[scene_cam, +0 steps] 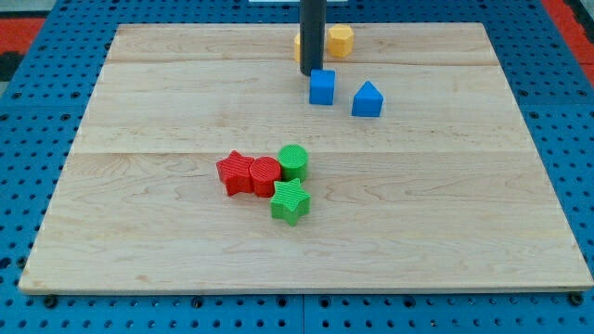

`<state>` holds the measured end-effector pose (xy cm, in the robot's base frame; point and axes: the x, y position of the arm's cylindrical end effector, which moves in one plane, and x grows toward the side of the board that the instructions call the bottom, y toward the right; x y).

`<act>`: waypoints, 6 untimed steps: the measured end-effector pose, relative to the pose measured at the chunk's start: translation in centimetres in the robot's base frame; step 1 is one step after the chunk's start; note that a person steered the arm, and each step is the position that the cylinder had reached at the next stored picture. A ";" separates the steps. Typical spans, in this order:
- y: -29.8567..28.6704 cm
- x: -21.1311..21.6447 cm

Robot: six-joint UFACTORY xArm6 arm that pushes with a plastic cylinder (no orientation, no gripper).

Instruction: Slide the green circle along with the green star towards the bottom center

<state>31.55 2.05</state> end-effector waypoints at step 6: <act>-3.4 20.4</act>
